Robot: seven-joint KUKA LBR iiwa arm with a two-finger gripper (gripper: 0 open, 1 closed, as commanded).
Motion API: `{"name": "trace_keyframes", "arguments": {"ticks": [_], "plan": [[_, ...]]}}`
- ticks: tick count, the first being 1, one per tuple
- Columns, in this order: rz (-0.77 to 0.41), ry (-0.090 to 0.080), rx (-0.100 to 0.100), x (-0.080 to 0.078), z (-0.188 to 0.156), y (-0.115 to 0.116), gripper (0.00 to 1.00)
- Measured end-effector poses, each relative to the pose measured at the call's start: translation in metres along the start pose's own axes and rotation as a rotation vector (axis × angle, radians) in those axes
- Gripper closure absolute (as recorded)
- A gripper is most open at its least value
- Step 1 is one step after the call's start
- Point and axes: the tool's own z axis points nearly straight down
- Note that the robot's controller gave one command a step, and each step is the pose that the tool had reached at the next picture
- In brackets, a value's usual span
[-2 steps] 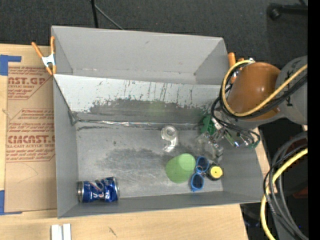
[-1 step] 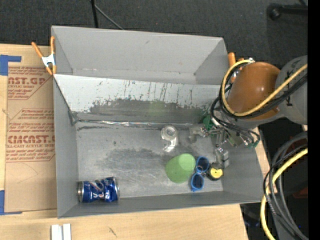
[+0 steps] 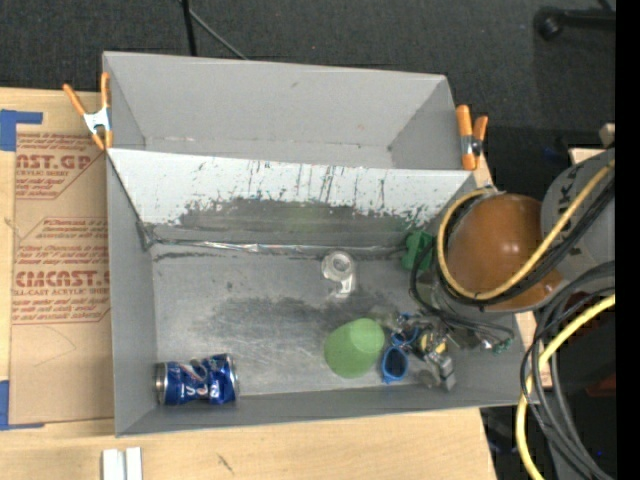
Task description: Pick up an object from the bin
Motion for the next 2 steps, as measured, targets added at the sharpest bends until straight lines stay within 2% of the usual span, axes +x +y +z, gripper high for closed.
{"name": "trace_keyframes", "arguments": {"ticks": [1,2], "plan": [[0.001,0.002,-0.001,0.0,0.0,0.0,1.0],[-0.007,0.0,0.003,0.0,-0.137,-0.028,1.0]]}}
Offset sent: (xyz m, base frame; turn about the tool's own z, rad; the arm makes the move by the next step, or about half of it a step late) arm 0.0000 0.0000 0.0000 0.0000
